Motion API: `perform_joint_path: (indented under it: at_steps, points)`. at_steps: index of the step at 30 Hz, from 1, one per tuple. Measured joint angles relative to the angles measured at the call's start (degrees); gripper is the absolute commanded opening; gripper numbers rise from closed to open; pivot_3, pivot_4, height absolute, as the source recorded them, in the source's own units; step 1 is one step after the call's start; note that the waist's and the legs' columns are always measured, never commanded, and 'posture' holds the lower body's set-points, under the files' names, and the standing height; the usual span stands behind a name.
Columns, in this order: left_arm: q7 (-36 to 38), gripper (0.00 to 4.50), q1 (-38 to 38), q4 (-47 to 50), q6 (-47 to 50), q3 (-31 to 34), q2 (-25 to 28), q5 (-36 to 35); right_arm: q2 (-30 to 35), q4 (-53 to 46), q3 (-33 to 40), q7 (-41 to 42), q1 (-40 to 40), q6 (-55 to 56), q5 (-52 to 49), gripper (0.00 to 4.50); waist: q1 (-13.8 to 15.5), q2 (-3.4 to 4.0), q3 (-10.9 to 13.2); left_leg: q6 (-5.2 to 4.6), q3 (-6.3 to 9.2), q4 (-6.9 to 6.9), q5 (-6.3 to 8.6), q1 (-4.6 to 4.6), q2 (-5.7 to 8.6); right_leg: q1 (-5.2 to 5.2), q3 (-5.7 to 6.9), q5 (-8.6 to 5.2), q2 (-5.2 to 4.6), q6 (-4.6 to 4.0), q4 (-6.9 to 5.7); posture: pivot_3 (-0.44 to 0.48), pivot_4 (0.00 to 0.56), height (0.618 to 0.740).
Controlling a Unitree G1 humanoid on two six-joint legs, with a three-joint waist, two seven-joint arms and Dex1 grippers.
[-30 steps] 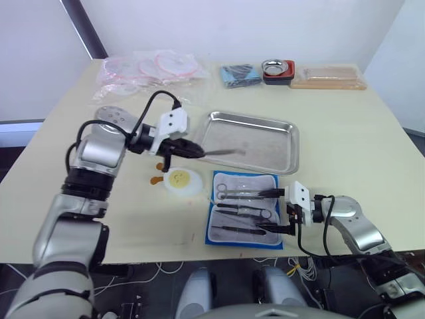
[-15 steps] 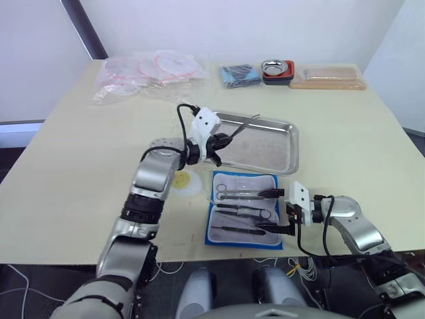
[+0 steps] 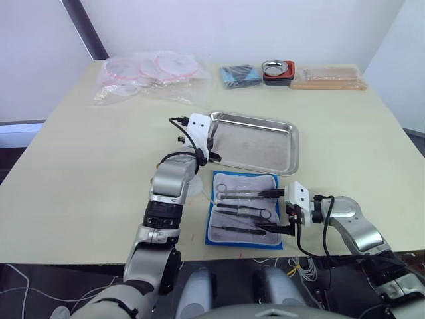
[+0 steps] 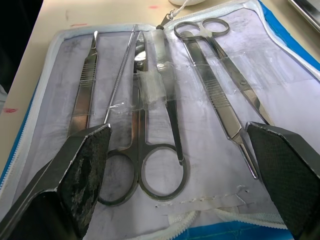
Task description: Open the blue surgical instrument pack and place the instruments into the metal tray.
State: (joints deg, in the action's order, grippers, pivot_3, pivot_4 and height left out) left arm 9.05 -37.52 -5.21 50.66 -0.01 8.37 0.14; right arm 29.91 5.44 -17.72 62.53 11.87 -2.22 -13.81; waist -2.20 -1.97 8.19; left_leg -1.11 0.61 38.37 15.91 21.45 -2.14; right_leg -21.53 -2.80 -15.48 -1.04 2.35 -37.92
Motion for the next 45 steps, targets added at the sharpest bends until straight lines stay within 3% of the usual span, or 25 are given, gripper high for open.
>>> perform_joint_path:
  at_steps: [17, 21, 24, 33, 42, 45]
  points:
    - [-1.8, 0.10, -2.8, -4.9, 4.2, 1.7, -0.2, -1.9, -0.6, 0.0, 0.0, -0.6, -0.2, 0.0, 0.0, 4.50, -0.1, 0.00, 0.0, 0.25, -0.01, -0.13, -0.13, -0.10, 0.00, 0.00, -0.03, 0.04, 0.01, -0.05, 0.00, 0.000, 0.150, 0.740]
    - [-3.4, 1.71, -2.8, -5.2, 4.0, 1.9, -1.1, -1.8, -0.6, 0.0, 0.0, -0.7, -0.2, 0.0, 0.0, 4.50, -0.1, -0.01, 0.0, 0.30, 0.01, -0.15, -0.15, -0.10, 0.00, 0.00, -0.03, 0.04, -0.02, -0.05, 0.00, 0.000, 0.150, 0.740]
    - [-3.7, 3.24, -3.0, -4.7, 3.9, 1.5, -1.3, -2.1, -0.7, 0.0, 0.0, -0.7, -0.2, 0.0, 0.1, 4.50, -0.2, 0.00, 0.0, 0.31, -0.03, -0.21, -0.16, -0.15, 0.00, 0.00, -0.07, 0.03, 0.00, -0.05, 0.00, 0.000, 0.150, 0.740]
    - [-0.4, 3.24, -2.6, -0.9, -0.4, -0.1, 0.3, -2.5, -0.9, 0.0, -0.1, -0.8, -0.1, 0.0, 0.2, 4.50, -0.2, -0.03, 0.0, 0.57, -0.05, -0.39, -0.30, -0.26, 0.01, 0.01, -0.12, 0.02, 0.02, -0.03, 0.02, 0.000, 0.150, 0.740]
    - [20.7, 3.24, 2.1, 0.6, -22.2, -4.8, 9.9, -6.3, -1.6, 0.1, -0.4, -0.9, -0.1, 0.1, 0.4, 4.50, -0.2, -0.03, 0.0, 0.97, -0.16, -1.15, -0.56, -0.64, -0.04, 0.00, -0.29, -0.06, 0.06, -0.29, 0.19, 0.000, 0.150, 0.740]
    - [30.4, 3.24, 2.9, 0.9, -26.6, -4.3, 12.8, -10.9, -1.6, 0.1, -0.4, -1.0, -0.1, 0.1, 0.5, 4.50, -0.2, -0.03, 0.0, 0.96, -0.21, -1.15, -0.56, -0.65, -0.06, -0.01, -0.32, -0.10, 0.05, -0.34, 0.20, 0.000, 0.150, 0.740]
